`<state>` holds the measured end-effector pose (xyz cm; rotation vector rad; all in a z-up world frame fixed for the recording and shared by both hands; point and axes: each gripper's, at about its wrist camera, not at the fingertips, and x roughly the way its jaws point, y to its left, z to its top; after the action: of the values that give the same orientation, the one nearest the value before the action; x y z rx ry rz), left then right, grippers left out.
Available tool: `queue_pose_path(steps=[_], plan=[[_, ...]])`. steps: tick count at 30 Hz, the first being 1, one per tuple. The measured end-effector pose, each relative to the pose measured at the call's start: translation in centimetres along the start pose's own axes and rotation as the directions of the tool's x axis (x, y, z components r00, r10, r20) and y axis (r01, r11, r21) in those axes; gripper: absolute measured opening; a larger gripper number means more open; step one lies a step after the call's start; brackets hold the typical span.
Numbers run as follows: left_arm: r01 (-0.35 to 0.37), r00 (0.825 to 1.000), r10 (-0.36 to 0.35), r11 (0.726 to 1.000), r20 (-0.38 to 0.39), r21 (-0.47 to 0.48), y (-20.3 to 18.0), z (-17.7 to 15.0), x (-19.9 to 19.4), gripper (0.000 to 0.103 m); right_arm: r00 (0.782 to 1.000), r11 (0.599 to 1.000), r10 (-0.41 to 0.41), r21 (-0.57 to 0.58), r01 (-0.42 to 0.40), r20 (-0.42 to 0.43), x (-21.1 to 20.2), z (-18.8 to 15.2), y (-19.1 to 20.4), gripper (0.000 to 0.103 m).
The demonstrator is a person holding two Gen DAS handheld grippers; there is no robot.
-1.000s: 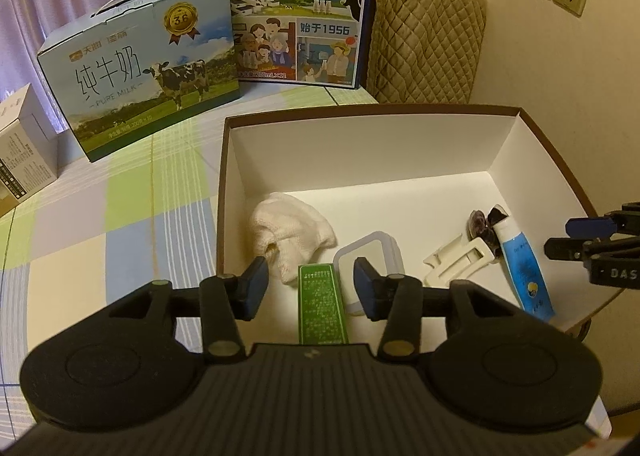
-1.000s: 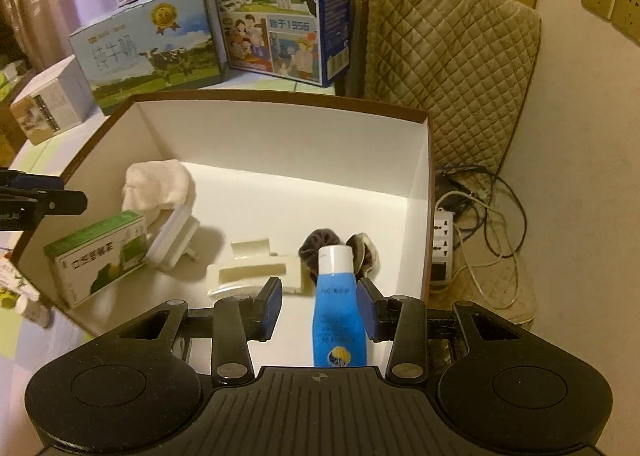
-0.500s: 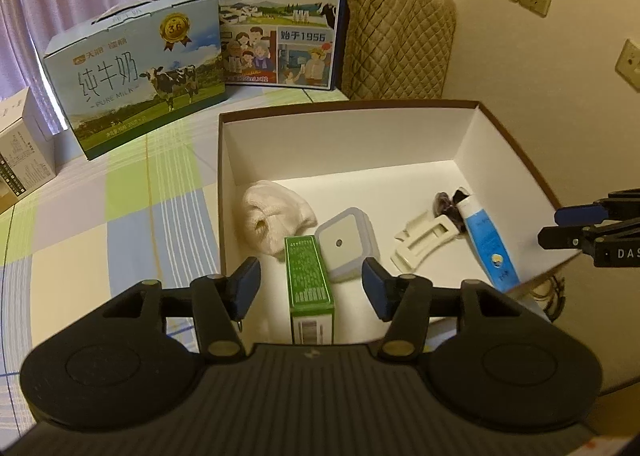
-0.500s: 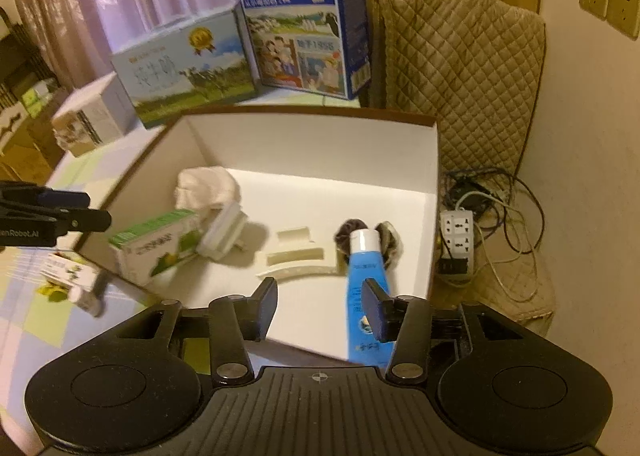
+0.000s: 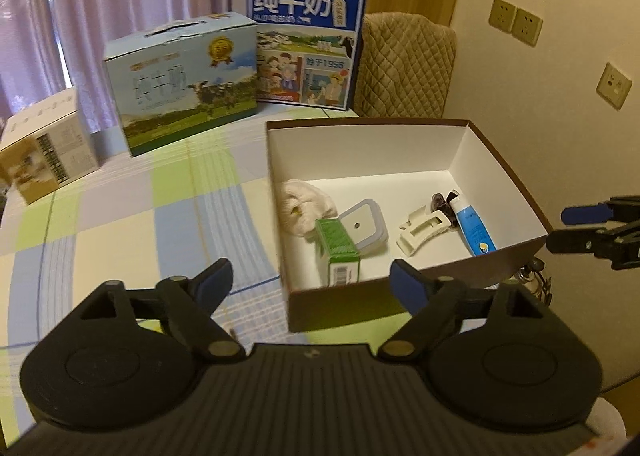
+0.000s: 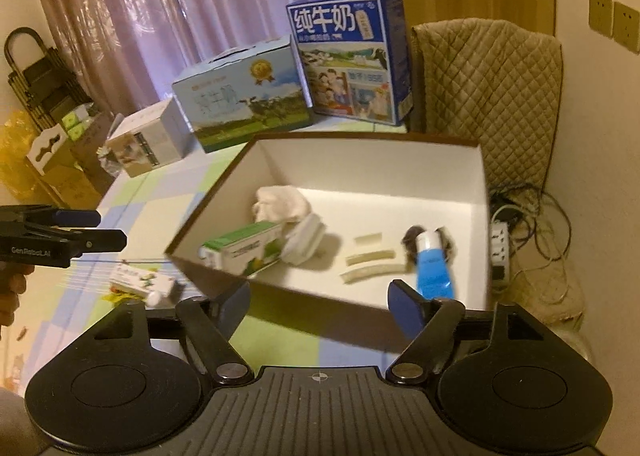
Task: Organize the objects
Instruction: 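Withdraw both grippers from the box back over the table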
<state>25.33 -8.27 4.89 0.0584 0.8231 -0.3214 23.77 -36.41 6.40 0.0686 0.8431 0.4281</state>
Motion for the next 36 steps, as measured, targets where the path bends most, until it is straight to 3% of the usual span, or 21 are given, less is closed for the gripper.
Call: queue_pose_path(steps=[5,18,36], plan=[[-0.035,0.999,0.036,0.999,0.021,-0.013,1.6,-1.7,-2.9,0.086,0.999,0.999,0.048,0.013,-0.048,-0.007,-0.4,-1.1,2.2,0.076],[-0.12,0.993,0.118,0.989,-0.026,-0.086,6.4,-8.0,-6.9,0.086,0.993,0.994,0.109,-0.025,-0.11,-0.034,1.9,-4.3,8.7,0.076],[-0.223,0.974,0.215,0.965,-0.073,-0.134,10.0,-13.0,-6.8,0.086,0.989,0.985,0.132,-0.105,-0.139,-0.067,7.4,-7.7,15.5,0.076]])
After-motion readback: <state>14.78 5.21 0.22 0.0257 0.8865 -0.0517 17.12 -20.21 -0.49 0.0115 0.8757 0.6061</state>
